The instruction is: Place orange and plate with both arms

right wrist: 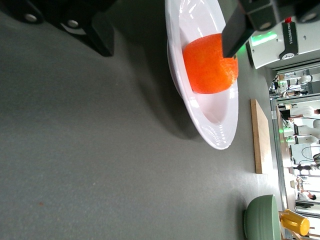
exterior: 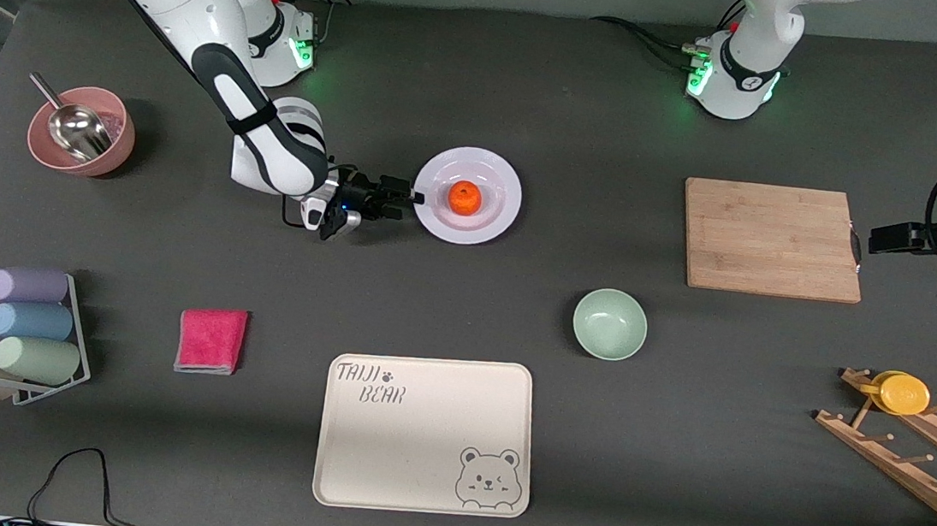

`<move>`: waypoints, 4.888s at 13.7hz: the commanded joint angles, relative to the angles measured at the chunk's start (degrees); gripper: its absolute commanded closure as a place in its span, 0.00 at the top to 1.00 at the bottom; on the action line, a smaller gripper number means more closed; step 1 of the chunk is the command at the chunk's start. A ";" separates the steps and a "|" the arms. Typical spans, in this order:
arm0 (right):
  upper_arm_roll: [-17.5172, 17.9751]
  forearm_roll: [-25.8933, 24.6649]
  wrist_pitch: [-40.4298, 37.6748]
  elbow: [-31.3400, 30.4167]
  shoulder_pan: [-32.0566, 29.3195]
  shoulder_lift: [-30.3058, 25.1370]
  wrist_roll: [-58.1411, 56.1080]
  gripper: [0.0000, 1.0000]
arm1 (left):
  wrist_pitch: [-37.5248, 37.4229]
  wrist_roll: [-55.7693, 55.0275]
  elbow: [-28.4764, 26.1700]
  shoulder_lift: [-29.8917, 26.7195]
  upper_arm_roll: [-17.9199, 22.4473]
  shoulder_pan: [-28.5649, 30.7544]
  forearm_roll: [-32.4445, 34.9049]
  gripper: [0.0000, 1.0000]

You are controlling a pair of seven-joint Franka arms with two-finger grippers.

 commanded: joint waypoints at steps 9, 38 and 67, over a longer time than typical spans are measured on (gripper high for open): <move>3.99 7.67 2.69 0.04 0.52 -0.15 -3.42 0.02 | -0.53 -2.27 0.17 0.53 0.61 -4.08 0.60 1.00; -3.56 -6.46 1.90 48.34 -2.82 15.29 23.64 0.00 | -0.53 -3.14 0.17 0.79 0.53 -4.25 0.51 1.00; -20.95 -68.71 -17.84 61.93 -0.09 15.34 51.95 1.00 | 1.05 -5.61 -0.27 -2.45 0.61 -4.52 -0.11 1.00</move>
